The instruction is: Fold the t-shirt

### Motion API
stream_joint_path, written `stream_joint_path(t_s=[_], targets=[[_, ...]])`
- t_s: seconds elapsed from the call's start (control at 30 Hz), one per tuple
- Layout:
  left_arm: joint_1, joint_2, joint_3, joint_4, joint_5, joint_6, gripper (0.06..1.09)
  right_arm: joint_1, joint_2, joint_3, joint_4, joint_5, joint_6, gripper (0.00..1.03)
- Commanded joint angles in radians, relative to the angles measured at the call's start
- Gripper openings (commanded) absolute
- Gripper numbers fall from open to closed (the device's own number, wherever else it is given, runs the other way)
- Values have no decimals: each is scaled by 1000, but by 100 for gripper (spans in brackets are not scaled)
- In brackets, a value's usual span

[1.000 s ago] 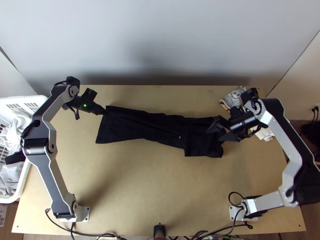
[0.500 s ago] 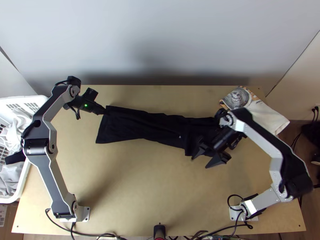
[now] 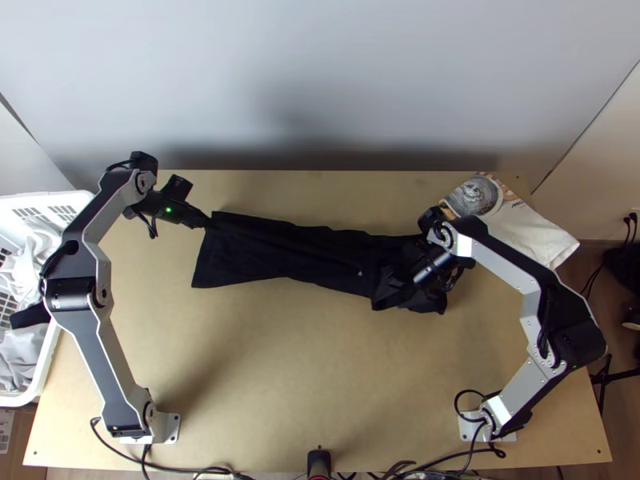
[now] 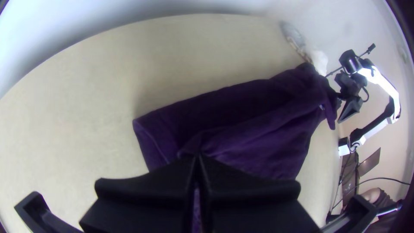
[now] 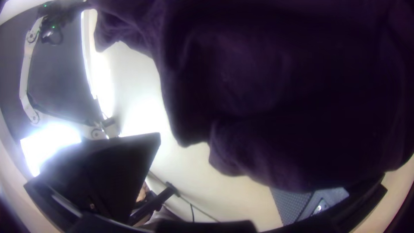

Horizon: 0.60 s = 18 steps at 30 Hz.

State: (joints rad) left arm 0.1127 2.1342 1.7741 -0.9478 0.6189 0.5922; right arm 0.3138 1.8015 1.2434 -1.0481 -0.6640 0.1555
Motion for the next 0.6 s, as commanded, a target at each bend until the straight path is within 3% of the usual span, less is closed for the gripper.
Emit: stream_joint_path(t_s=[0.0,0.13,0.43,0.57], targets=[[5,1,1,0,-2,3,9,4,-51,7,230,72,-4,98],[5,1,-1,0,-1,1,9,15,-111,-7,323,118,-4,98],[4,-5,-10,0,-1,1,9,65,-156,-10,381,199,-5,98],[4,-7,-10,0,-1,1,9,76,-160,-32,500,297,3,98]])
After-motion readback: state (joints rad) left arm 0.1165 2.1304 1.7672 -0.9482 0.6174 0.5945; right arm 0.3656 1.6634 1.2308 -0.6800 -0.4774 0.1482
